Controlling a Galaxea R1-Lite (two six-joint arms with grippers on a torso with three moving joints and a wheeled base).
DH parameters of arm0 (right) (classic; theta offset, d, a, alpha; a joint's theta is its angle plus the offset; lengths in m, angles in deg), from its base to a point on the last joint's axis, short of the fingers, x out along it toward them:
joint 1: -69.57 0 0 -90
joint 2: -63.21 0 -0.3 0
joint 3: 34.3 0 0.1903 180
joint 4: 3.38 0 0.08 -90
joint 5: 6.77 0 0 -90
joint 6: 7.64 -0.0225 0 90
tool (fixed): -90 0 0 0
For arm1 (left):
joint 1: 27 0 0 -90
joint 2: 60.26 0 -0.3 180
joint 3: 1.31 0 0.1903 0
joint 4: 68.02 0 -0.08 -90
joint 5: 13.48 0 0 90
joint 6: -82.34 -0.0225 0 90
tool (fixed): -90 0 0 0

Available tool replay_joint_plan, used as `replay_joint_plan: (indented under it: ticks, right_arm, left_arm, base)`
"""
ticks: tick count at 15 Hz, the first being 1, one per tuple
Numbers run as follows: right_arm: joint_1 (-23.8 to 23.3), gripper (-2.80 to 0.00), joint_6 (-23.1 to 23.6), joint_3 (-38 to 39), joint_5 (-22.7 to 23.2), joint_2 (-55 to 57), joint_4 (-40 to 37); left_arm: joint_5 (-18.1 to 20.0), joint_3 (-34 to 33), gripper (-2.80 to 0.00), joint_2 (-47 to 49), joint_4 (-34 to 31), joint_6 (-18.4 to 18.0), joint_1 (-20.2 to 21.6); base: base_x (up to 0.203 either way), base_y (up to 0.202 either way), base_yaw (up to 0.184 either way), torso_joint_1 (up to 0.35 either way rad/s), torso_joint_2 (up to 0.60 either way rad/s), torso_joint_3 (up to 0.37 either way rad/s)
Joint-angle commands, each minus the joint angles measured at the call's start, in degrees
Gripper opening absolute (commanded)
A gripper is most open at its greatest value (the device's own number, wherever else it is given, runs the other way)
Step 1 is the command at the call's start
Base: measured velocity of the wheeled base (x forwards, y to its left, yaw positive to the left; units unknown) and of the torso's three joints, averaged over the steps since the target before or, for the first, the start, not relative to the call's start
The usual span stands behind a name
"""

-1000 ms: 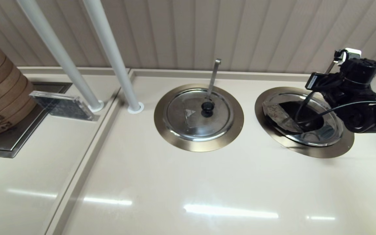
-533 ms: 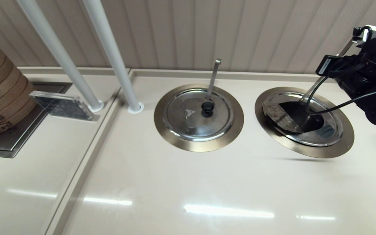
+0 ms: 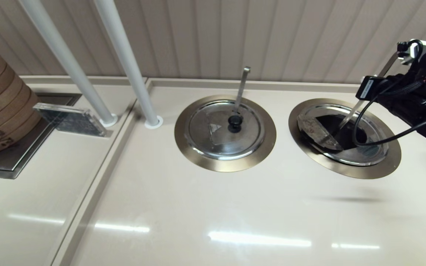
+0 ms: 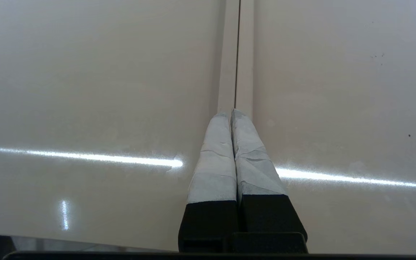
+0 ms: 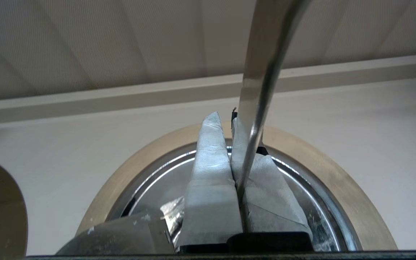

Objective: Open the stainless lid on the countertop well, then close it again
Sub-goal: Stir with a spoon

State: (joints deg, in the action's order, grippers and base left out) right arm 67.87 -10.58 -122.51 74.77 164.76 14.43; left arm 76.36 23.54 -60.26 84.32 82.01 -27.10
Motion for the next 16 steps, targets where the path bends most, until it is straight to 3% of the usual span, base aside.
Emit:
replay_joint_plan:
  ticks: [1, 3, 6, 10, 16]
  right_arm:
    - [-0.8, -2.8, 0.3, 3.4, 0.7, -2.8, 0.2]
    - [-4.4, -2.8, 5.5, 4.3, 0.6, -1.4, 1.1]
    - [-5.5, -2.8, 6.5, 2.3, 0.3, 1.2, 5.2]
    - [-2.2, -2.8, 2.2, -2.1, -1.0, 3.2, 5.0]
    - [0.2, -2.8, -1.1, -0.6, -1.3, -0.3, 2.0]
  left_arm:
    - [0.0, 0.0, -2.8, 0.0, 0.0, 0.0, 0.0]
    - [0.0, 0.0, -2.8, 0.0, 0.0, 0.0, 0.0]
    - [0.0, 0.0, -2.8, 0.0, 0.0, 0.0, 0.0]
    - [0.0, 0.0, -2.8, 0.0, 0.0, 0.0, 0.0]
    - [0.0, 0.0, -2.8, 0.0, 0.0, 0.0, 0.0]
  base:
    - [0.0, 0.0, 0.0, 0.0, 0.0, 0.0]
    - [0.0, 0.0, 0.0, 0.0, 0.0, 0.0]
    - [0.0, 0.0, 0.0, 0.0, 0.0, 0.0]
    - [0.0, 0.0, 0.0, 0.0, 0.0, 0.0]
    - [0.0, 0.0, 0.0, 0.0, 0.0, 0.0]
